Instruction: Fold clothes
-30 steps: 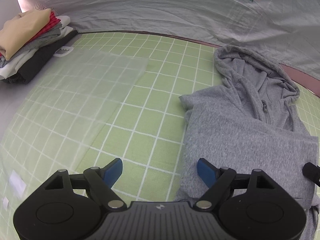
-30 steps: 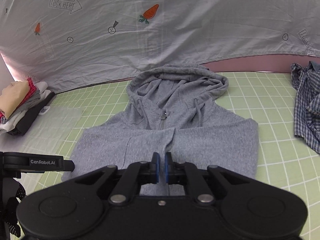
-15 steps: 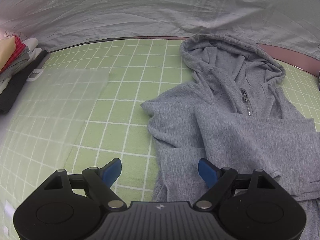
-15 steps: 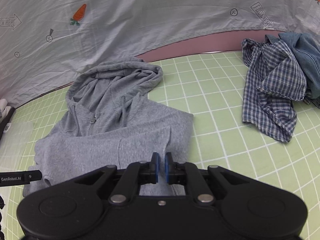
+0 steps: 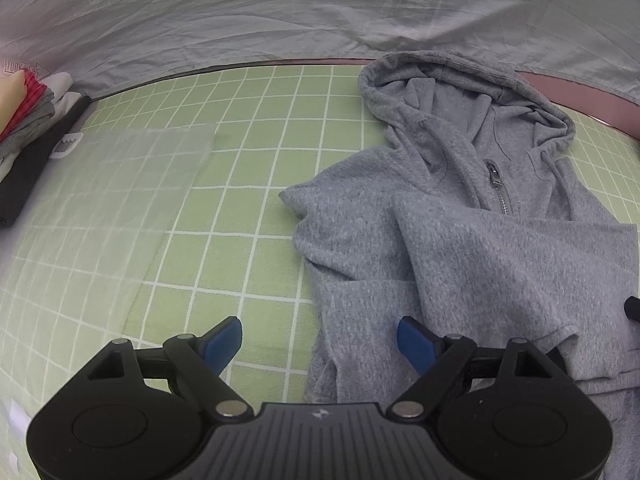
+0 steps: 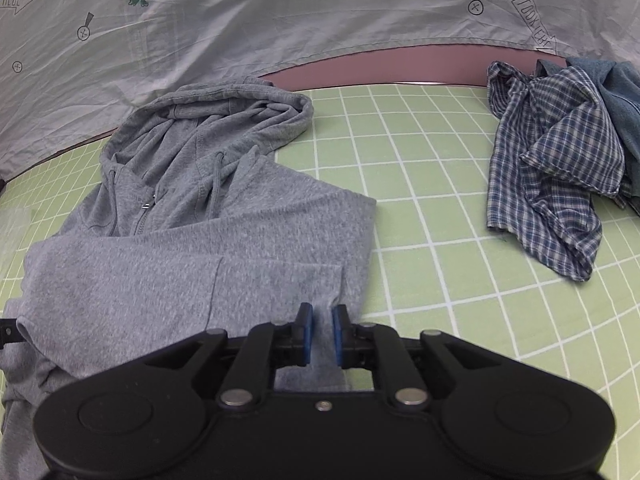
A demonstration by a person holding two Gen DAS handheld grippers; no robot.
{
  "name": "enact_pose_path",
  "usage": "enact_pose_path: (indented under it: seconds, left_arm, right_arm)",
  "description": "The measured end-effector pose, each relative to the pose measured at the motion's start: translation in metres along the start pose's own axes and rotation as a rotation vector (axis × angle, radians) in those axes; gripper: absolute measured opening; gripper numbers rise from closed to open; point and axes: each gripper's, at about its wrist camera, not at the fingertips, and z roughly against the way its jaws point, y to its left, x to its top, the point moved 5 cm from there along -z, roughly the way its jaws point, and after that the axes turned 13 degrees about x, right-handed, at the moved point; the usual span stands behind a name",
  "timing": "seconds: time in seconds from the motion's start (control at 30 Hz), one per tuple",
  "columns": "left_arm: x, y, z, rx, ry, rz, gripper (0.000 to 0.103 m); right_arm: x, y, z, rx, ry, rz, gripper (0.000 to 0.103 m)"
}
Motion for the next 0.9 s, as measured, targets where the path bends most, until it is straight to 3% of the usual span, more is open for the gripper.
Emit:
enact_pose_path:
  seconds: [0.3,0.37,0.73,0.9]
  left_arm:
    - [-0.014,-0.003,0.011,0.0,-0.003,0.01,0.088]
    - [-0.016,-0.004,0.018,-0.004,-0.014,0.012,0.089]
    - [-0.035,-0.04,0.031,-0.021,-0.04,-0.034,0.092]
    - [-0.032,-0.058,0.028,0.03,-0.083,-0.095,0.094]
  right_arm:
    - [-0.005,-0.006,0.006,0.028,0.0,-0.028,0.014]
    - [-0.007,-0.009,0.006,0.035,0.001,-0.025,0.019]
    - [-0.008,-0.012,0.005,0.07,0.015,0.008,0.021]
    - [-0.007,-0.014,0.002,0.093,0.019,0.023,0.022]
